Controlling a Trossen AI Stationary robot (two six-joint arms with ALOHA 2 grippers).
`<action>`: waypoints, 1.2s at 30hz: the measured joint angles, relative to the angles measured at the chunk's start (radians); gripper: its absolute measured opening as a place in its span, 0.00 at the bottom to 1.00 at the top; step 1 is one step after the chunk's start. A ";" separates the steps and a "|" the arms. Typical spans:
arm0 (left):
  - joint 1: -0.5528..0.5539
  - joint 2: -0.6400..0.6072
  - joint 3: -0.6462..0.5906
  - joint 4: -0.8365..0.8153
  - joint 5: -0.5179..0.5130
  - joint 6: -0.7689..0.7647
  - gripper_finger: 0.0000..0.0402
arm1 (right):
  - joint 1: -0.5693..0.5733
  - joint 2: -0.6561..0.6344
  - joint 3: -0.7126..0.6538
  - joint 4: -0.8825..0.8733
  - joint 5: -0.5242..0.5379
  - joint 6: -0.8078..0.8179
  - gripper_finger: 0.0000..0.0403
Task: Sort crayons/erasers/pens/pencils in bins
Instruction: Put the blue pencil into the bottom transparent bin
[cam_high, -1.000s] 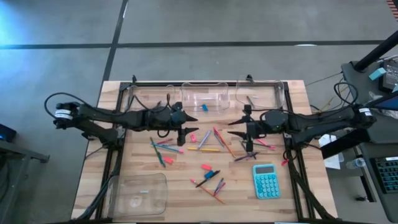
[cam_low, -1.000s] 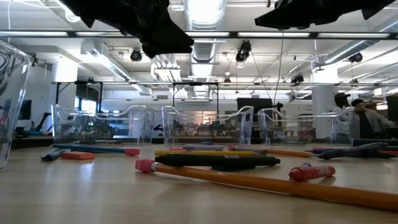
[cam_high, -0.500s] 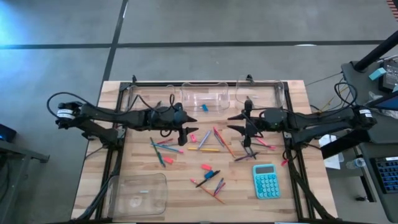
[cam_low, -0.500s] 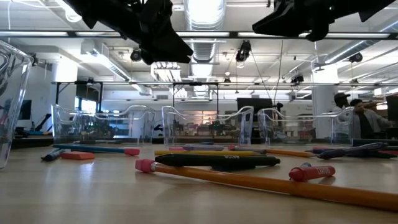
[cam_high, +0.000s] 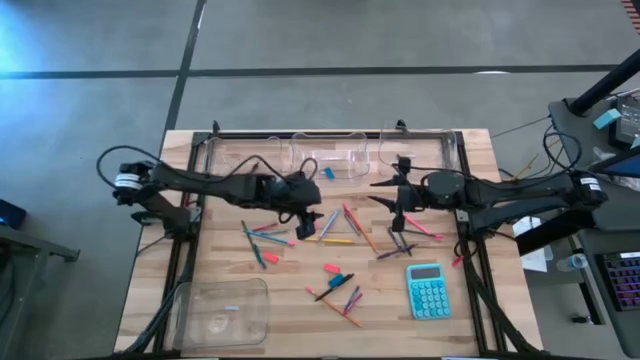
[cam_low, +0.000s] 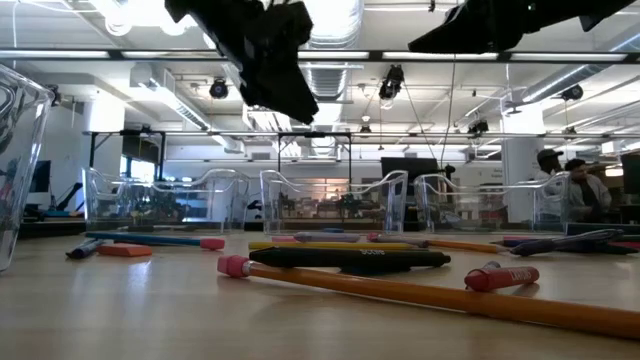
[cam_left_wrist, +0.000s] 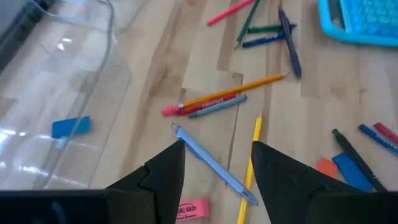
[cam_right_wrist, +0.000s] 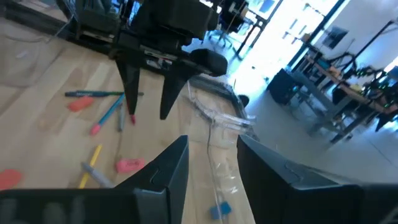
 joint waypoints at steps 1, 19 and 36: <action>-0.006 0.017 0.004 -0.002 0.002 0.000 0.42 | 0.000 -0.005 0.000 -0.013 0.000 0.000 0.32; -0.036 0.142 -0.017 -0.126 0.119 -0.051 0.42 | 0.000 -0.061 0.000 -0.103 0.000 -0.009 0.32; -0.053 0.142 -0.058 -0.341 0.175 -0.105 0.42 | 0.000 -0.060 0.000 -0.106 0.000 -0.007 0.32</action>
